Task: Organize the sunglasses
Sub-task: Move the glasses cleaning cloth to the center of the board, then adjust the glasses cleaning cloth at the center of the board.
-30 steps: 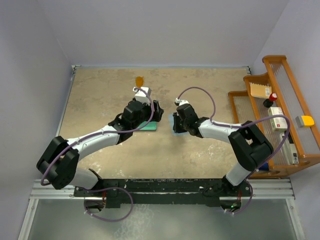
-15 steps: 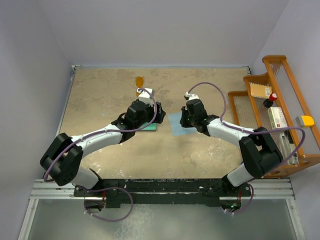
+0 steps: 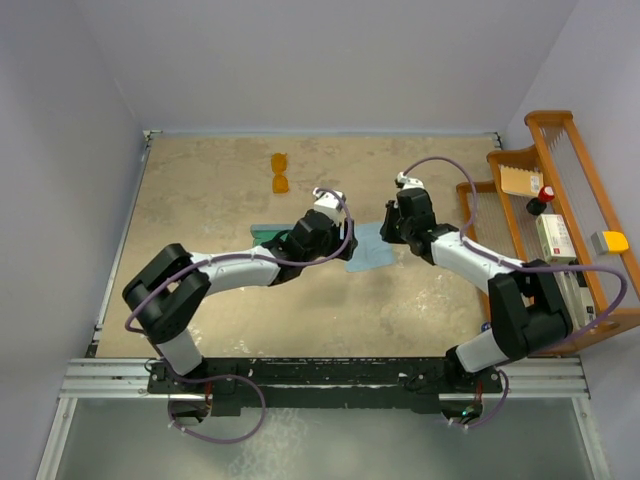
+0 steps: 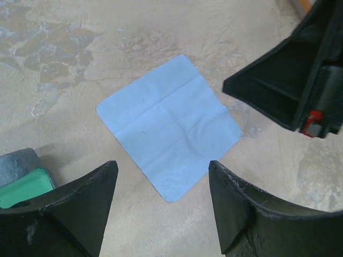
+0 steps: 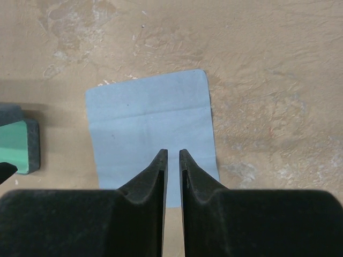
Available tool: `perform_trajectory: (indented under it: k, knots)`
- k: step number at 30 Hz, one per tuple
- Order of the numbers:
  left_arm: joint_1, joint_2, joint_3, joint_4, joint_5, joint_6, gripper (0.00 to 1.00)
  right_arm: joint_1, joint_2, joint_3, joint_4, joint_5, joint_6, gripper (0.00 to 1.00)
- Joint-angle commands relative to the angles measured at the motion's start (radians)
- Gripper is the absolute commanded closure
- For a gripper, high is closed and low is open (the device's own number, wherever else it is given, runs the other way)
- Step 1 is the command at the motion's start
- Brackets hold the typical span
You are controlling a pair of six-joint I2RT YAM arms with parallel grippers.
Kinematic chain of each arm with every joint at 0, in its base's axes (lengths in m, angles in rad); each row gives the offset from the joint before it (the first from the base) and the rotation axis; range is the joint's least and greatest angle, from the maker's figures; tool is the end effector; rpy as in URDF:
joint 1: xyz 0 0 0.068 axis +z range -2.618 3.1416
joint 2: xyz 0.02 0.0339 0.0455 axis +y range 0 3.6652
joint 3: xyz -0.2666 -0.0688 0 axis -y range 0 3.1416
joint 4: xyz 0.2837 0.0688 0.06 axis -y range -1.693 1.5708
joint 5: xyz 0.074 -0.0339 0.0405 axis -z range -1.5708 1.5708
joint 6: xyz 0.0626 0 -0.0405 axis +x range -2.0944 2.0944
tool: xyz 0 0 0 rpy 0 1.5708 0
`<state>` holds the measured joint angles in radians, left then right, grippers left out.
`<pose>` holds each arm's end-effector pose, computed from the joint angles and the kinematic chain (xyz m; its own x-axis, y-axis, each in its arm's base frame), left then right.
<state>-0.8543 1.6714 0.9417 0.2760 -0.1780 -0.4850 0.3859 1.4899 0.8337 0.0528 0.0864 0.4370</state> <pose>0.2843 -0.3095 0.1749 -0.5519 -0.0649 -0.8314 0.4299 0.8321 -0.3504 0.3468 0.1351 0.1763 -0.6072 0.2084 -0.7668 -0.0576 0.9509 0.3041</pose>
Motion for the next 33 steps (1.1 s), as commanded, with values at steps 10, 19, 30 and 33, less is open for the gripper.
perform_trajectory:
  k: [10,19,30,33]
  knots:
    - [-0.004,0.165,0.11,0.091,-0.128,-0.065,0.34,-0.063,0.099,0.063,0.059,-0.031,-0.029,0.81]
    - [0.001,0.214,0.128,0.097,-0.175,-0.079,0.34,-0.068,0.148,0.119,0.072,-0.036,-0.043,0.8]
    - [0.02,0.235,0.115,0.112,-0.179,-0.084,0.35,-0.074,0.238,0.175,0.081,-0.045,-0.058,0.84]
    - [0.028,0.236,0.112,0.112,-0.173,-0.086,0.35,-0.074,0.26,0.195,0.076,-0.043,-0.061,0.84]
